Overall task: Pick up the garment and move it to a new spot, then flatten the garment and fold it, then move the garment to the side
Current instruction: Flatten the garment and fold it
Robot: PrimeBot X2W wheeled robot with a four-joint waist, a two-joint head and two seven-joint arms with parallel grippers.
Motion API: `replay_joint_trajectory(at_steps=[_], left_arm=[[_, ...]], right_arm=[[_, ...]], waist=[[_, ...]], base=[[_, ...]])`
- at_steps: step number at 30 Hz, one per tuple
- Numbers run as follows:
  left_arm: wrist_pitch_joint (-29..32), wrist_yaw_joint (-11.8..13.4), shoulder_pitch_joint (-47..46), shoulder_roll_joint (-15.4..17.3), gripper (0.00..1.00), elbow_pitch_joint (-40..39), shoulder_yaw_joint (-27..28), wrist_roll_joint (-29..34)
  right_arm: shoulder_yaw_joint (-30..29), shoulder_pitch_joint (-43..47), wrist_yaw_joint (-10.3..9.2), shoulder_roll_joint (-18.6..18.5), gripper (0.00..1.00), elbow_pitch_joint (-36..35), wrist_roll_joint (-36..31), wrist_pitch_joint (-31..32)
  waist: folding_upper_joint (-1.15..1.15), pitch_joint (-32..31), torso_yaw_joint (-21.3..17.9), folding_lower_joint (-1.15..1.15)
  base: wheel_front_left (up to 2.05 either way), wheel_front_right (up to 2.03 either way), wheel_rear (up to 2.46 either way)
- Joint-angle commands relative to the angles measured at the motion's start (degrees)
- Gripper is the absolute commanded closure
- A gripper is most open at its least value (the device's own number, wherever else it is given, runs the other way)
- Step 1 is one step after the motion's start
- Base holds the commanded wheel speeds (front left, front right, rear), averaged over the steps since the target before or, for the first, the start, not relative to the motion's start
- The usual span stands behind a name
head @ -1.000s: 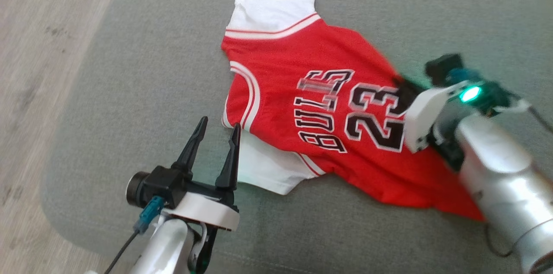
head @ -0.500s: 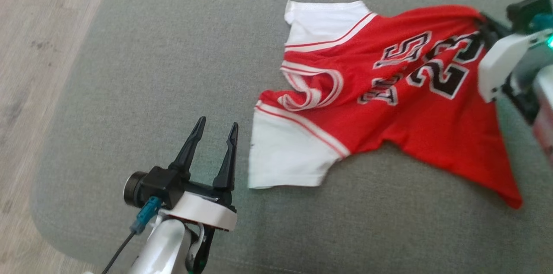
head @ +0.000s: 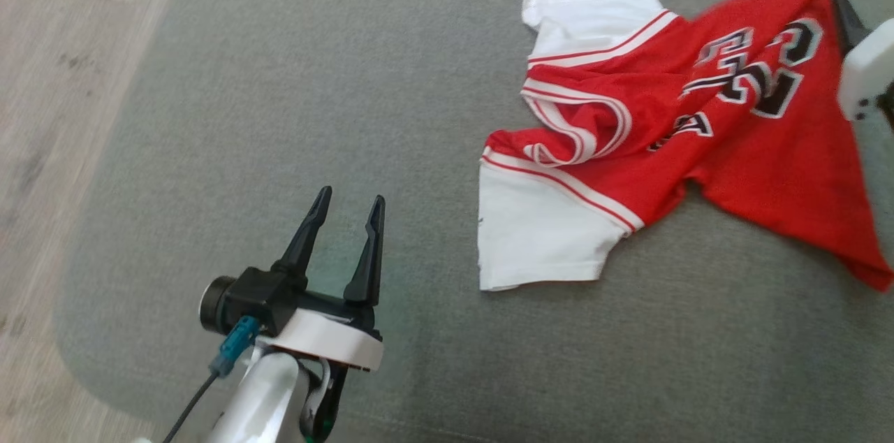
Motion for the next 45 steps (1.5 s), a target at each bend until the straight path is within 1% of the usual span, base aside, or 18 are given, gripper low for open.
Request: replay_joint_trajectory(at_steps=[1, 5, 9, 12, 14, 16, 19, 22, 25, 28, 31, 39, 45], left_arm=[[-0.37, 0.35, -1.52, 0.12, 0.0, -1.72, 2.0, 0.06], [-0.37, 0.25, -0.87, 0.12, 0.0, -1.64, 2.86, 0.88], [-0.37, 0.08, 0.1, 0.12, 0.0, -1.64, 3.92, 1.57], [-0.37, -0.05, 0.96, 0.15, 0.0, -1.62, 4.79, 1.91], [-0.37, -0.15, 1.55, 0.22, 0.0, -1.57, 5.25, 2.17], [-0.37, -0.24, 2.05, 0.23, 0.0, -1.61, 5.61, 2.36], [-0.37, -0.39, 2.58, 0.23, 0.0, -1.59, 5.96, 2.62], [-0.37, -0.59, 2.73, 0.24, 0.0, -1.55, 6.14, 2.86], [-0.37, -0.82, 2.54, 0.24, 0.0, -1.45, 6.19, 3.15], [-0.37, -1.0, 2.07, 0.23, 0.0, -1.42, 6.17, 3.38], [-0.37, -1.16, 1.62, 0.2, 0.0, -1.39, 5.7, 3.37], [-0.37, -1.39, 0.57, 0.14, 0.0, -1.33, 4.94, 2.84], [-0.37, -1.52, -0.17, 0.13, 0.0, -1.09, 4.68, 2.81]], right_arm=[[-0.91, -0.23, -0.05, 0.98, 0.0, -0.9, -0.15, -1.42], [-7.21, 3.07, -0.05, 4.84, 0.0, -3.16, -0.35, -3.09], [-16.17, 10.85, -0.05, 8.75, 0.0, -14.27, -2.35, -3.18], [-23.73, 19.59, -0.05, 13.25, 0.0, -23.14, -4.57, -3.2], [-28.37, 25.88, -0.05, 16.93, 0.0, -28.78, -6.45, -3.2], [-31.07, 32.11, -0.05, 20.41, 0.0, -33.31, -8.49, -3.2], [-33.37, 39.95, -0.05, 23.15, 0.0, -37.74, -10.1, -3.21], [-34.18, 44.05, -0.05, 23.88, 0.0, -39.94, -10.9, -3.21], [-36.08, 44.92, -0.05, 24.02, 0.0, -40.86, -12.95, -2.59], [-39.22, 45.44, -0.05, 24.05, 0.0, -40.81, -21.34, 1.12], [-41.61, 46.11, -0.05, 24.06, 0.0, -40.55, -26.02, 4.43], [-45.61, 45.15, -0.05, 24.07, 0.0, -39.73, -31.61, 9.55], [-45.75, 43.33, -0.05, 24.07, 0.0, -38.47, -34.7, 11.32]], waist=[[0.0, -0.96, -1.04, 0.0], [0.0, -3.03, -3.6, 0.0], [0.0, -4.97, -6.79, 0.0], [0.0, -6.15, -9.02, 0.0], [0.0, -6.75, -10.33, 0.0], [0.0, -7.05, -11.43, 0.0], [0.0, -7.21, -12.73, 0.0], [0.0, -6.97, -13.7, 0.0], [0.0, -6.56, -14.13, 0.0], [0.0, -5.91, -14.04, 0.0], [0.0, -5.3, -13.39, 0.0], [0.0, -3.45, -11.66, 0.0], [0.0, -2.06, -10.71, 0.0]], base=[[0.0, 0.0, 0.0], [0.0, 0.0, 0.0], [0.0, 0.0, 0.0], [0.0, 0.0, 0.0], [0.0, 0.0, 0.0], [0.0, 0.0, 0.0], [0.0, 0.0, 0.0], [0.0, 0.0, 0.0], [0.0, 0.0, 0.0], [0.0, 0.0, 0.0], [0.0, 0.0, 0.0], [0.0, 0.0, 0.0], [0.0, 0.0, 0.0]])
